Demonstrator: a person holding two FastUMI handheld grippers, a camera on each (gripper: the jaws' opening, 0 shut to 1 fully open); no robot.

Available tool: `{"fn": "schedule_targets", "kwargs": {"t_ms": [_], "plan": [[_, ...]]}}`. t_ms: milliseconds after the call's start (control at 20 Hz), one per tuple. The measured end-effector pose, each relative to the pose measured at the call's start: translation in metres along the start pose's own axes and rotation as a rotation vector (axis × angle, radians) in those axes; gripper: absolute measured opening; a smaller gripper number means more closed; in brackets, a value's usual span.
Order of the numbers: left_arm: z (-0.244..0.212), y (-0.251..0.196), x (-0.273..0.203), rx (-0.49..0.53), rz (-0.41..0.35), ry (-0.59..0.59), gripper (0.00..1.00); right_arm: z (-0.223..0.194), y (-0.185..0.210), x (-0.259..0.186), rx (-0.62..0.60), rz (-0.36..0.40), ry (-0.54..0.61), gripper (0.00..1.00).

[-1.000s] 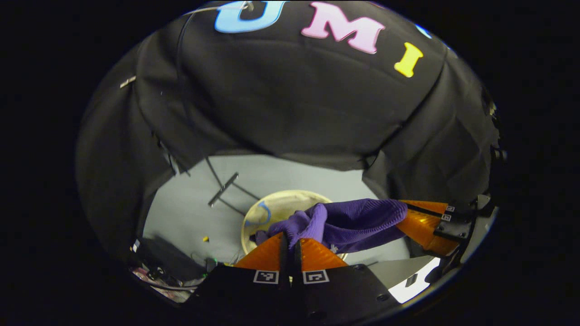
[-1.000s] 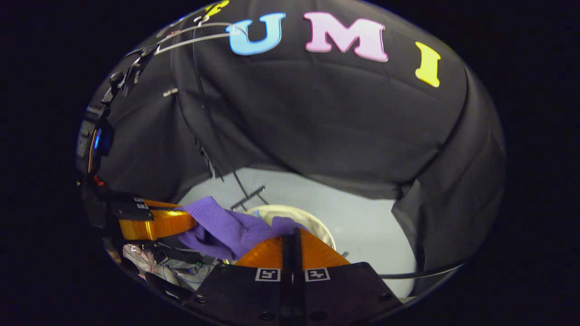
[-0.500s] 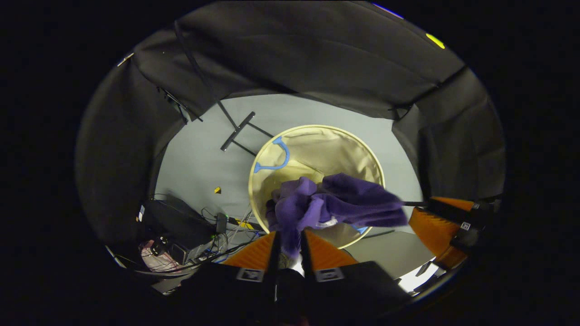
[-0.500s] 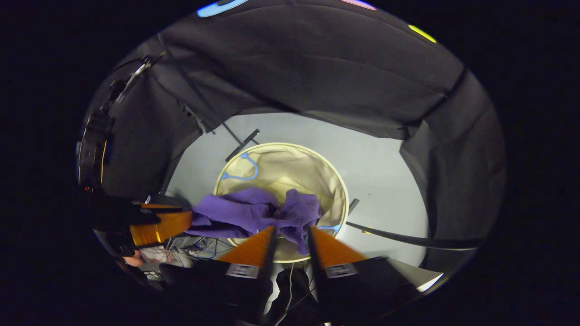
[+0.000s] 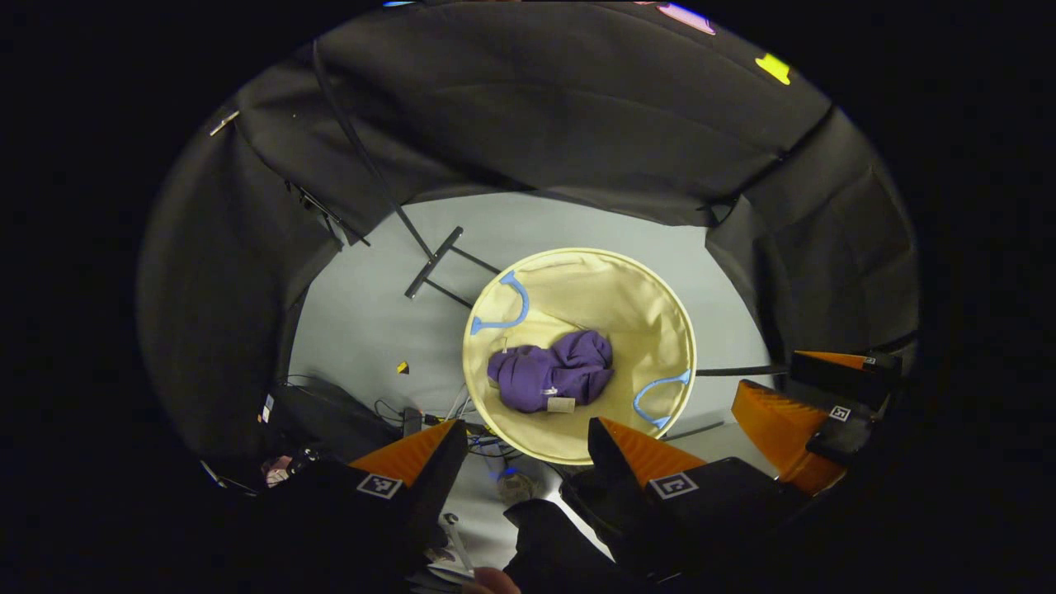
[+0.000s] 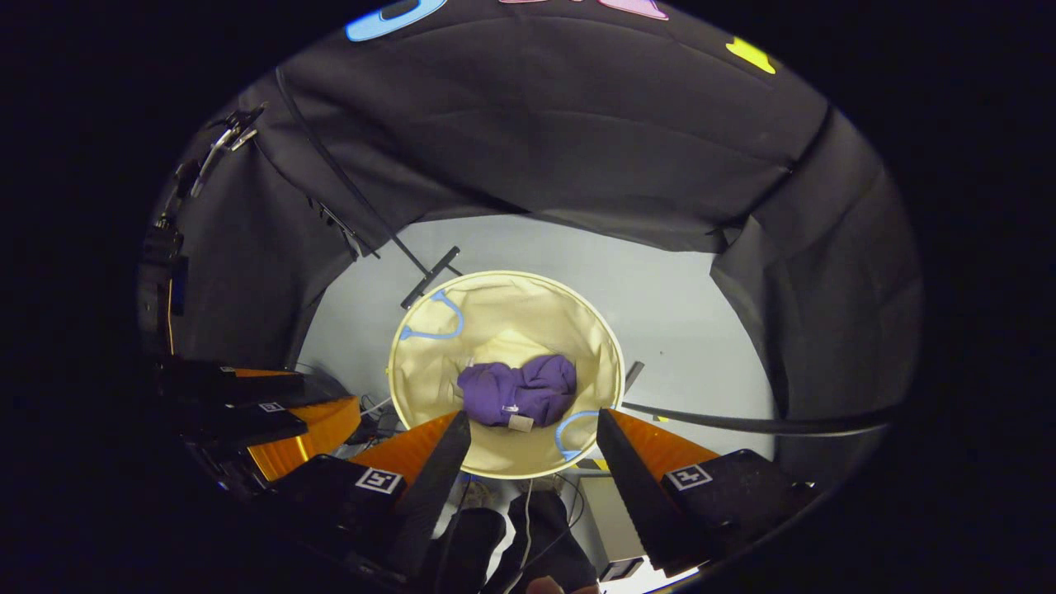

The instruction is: Grasp the clothes on the hanger with both hands and then place them into the laundry hamper below.

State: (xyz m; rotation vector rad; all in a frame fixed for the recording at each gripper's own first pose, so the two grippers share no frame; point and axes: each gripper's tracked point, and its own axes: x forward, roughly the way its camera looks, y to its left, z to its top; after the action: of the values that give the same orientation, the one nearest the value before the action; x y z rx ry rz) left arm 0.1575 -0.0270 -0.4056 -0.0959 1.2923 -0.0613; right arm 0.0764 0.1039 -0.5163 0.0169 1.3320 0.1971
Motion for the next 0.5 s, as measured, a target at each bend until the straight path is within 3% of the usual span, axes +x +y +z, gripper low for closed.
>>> {"fn": "schedule_targets", "kwargs": {"t_ms": [50,150,500], "plan": [[0.002,0.000,-0.001,0.003,-0.006,-0.014,0.93,0.001,0.003,-0.007,0.010,-0.001,-0.016,0.95],[0.003,0.001,-0.004,0.006,-0.015,-0.042,0.93,0.001,0.011,-0.025,0.030,-0.004,-0.049,1.00],[0.031,0.011,-0.030,0.072,-0.012,-0.260,0.93,0.012,0.029,-0.103,0.059,-0.068,-0.217,1.00]]}}
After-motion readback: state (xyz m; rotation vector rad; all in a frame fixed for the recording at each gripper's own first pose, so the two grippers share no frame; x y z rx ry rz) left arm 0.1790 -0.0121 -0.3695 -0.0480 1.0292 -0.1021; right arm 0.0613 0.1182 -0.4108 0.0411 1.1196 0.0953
